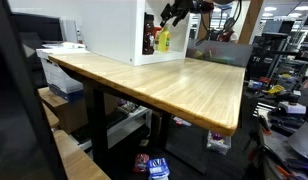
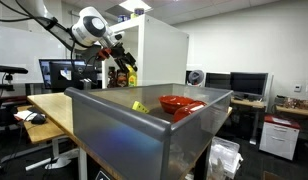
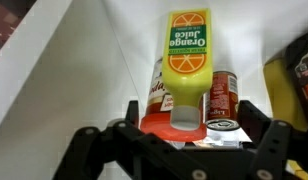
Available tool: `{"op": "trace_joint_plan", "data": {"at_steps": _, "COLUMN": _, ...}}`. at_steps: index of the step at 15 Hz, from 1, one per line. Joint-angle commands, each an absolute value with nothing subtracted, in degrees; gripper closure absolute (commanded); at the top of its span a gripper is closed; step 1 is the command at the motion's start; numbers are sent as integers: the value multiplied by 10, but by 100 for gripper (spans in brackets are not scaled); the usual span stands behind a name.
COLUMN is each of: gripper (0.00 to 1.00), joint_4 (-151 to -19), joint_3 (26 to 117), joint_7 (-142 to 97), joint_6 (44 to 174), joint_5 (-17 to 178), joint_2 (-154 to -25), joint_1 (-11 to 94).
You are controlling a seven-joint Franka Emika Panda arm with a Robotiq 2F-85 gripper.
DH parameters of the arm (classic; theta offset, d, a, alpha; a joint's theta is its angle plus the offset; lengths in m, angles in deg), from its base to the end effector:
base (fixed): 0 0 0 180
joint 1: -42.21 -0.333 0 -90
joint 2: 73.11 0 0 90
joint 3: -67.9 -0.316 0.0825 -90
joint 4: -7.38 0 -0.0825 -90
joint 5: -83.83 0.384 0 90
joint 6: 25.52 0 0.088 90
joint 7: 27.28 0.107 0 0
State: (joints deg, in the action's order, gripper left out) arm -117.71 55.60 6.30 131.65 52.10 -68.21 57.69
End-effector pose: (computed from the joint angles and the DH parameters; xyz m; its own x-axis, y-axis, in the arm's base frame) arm 0.5611 -0.0078 0.4939 0.7511 -0.0971 0.6530 -0.2375 -0.9627 0.1300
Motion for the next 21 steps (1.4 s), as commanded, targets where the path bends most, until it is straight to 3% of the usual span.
{"op": "trace_joint_plan", "data": {"at_steps": 1, "gripper": 25, "joint_4": -1150, "joint_3": 555, "joint_7": 74, "joint_6": 1323, "joint_5": 495, "joint_2": -708, "joint_1": 581}}
{"op": "trace_joint_plan", "data": {"at_steps": 14, "gripper": 92, "joint_4": -1158, "joint_3": 555, "joint_7": 55, "joint_6": 1308, "joint_5": 511, "joint_2": -692, "joint_1": 577}}
{"op": "trace_joint_plan", "data": {"at_steps": 20, "gripper": 92, "joint_4": -1166, "joint_3": 556, "joint_7": 28, "joint_6": 1270, "joint_5": 539, "joint_2": -649, "joint_1": 571}}
{"op": "trace_joint_plan", "data": {"at_steps": 21, "gripper": 92, "joint_4": -1171, "joint_3": 597, "joint_7": 19, "joint_6": 1263, "joint_5": 548, "joint_2": -643, "joint_1": 528}}
